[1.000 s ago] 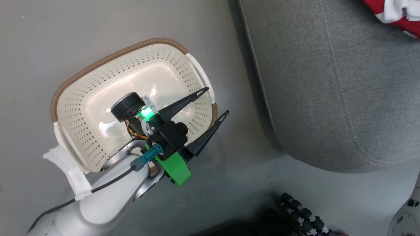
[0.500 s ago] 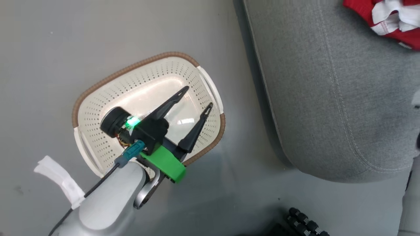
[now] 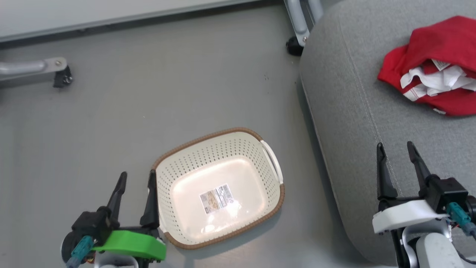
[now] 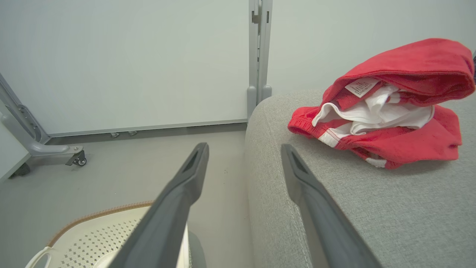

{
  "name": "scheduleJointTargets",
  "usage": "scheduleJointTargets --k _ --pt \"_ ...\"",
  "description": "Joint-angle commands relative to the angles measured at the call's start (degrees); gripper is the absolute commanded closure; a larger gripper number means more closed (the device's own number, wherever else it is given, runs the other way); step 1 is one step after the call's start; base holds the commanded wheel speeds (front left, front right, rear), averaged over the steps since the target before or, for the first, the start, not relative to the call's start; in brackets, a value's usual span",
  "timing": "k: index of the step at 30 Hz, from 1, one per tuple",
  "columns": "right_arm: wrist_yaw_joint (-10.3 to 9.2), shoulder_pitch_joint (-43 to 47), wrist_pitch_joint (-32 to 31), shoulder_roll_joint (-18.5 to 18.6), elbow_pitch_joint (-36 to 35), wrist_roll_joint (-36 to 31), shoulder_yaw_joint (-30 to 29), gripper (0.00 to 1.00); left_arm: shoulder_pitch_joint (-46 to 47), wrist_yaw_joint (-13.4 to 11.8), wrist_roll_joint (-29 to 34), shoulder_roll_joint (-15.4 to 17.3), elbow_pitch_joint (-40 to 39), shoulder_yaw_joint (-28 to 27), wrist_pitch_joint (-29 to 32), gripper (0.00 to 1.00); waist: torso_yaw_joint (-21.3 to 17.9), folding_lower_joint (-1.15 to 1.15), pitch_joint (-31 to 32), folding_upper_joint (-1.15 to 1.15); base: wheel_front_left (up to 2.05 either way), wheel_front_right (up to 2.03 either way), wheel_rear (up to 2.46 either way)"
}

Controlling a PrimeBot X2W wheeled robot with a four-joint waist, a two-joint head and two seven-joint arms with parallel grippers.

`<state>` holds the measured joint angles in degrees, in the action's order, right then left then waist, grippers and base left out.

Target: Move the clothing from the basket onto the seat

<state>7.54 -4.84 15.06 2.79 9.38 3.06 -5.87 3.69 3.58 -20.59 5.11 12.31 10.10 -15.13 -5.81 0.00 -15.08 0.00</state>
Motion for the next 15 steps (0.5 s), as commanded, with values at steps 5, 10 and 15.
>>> scheduleJointTargets --k 5,10,15 --pt "-0.10 5.3 0.2 0.2 -5.3 1.7 3.9 0.00 -6.9 1.6 4.8 -1.9 -5.6 -7.3 0.0 0.00 9.9 0.00 14.3 0.00 0.00 0.00 0.00" --pt "-0.10 8.1 0.2 0.2 -10.7 1.0 5.8 0.00 -11.2 2.6 9.3 -2.2 -11.9 -8.7 0.0 0.00 10.0 0.00 16.8 0.00 0.00 0.00 0.00" --pt "-0.10 11.1 0.2 0.2 -13.6 -0.1 7.3 0.00 -16.0 2.5 10.0 -2.2 -16.2 -8.2 0.0 0.00 8.9 0.00 19.1 0.00 0.00 0.00 0.00"
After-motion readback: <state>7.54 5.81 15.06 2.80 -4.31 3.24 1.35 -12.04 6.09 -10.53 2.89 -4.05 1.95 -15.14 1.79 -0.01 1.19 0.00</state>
